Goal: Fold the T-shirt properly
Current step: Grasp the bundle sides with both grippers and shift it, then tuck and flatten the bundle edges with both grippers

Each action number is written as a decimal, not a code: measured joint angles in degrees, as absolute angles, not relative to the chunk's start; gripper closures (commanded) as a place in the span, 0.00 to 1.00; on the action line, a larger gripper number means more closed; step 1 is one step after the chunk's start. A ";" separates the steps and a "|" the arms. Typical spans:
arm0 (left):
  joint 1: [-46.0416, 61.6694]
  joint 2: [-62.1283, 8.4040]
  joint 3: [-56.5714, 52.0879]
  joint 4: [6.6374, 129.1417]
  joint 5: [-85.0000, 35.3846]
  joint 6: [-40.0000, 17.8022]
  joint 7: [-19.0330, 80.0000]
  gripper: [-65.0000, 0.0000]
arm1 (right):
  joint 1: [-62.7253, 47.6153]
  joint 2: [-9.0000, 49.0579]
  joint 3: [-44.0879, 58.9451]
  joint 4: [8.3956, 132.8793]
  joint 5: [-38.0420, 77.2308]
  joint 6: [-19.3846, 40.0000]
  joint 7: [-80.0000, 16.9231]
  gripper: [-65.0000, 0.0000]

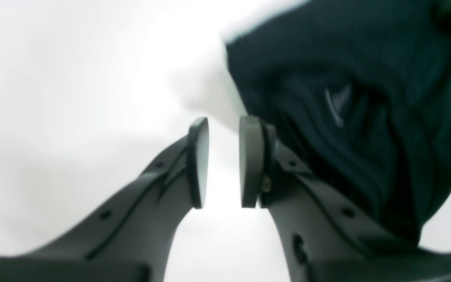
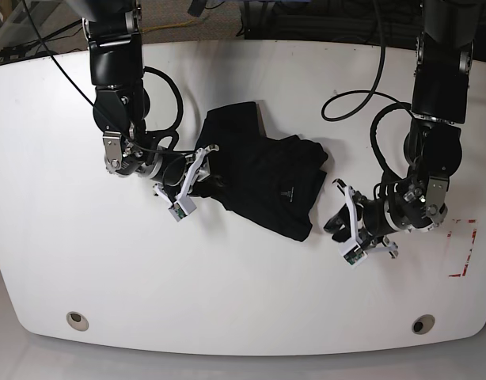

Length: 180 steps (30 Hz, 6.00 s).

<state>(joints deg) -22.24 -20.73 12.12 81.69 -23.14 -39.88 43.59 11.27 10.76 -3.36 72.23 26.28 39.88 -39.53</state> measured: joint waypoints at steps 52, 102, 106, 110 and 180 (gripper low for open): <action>-17.30 -20.40 11.03 80.55 -16.27 -39.94 51.13 0.82 | 3.51 6.74 -17.89 84.23 13.63 39.42 -39.24 0.57; 2.44 -17.67 4.93 95.37 -10.24 -40.12 52.05 0.82 | 11.94 4.01 -9.02 76.60 13.58 39.46 -44.36 0.56; 2.90 -18.46 4.97 99.68 -9.69 -39.92 53.08 0.82 | 12.84 3.79 -9.08 81.32 14.22 40.05 -47.53 0.56; 2.85 -18.46 5.02 105.19 -10.33 -40.05 52.86 0.82 | 15.81 3.05 -9.08 84.44 14.00 40.05 -50.81 0.56; 1.21 -6.46 1.83 106.17 -9.89 -25.93 53.30 0.53 | 28.45 9.04 -10.50 68.53 31.77 39.83 -38.87 0.56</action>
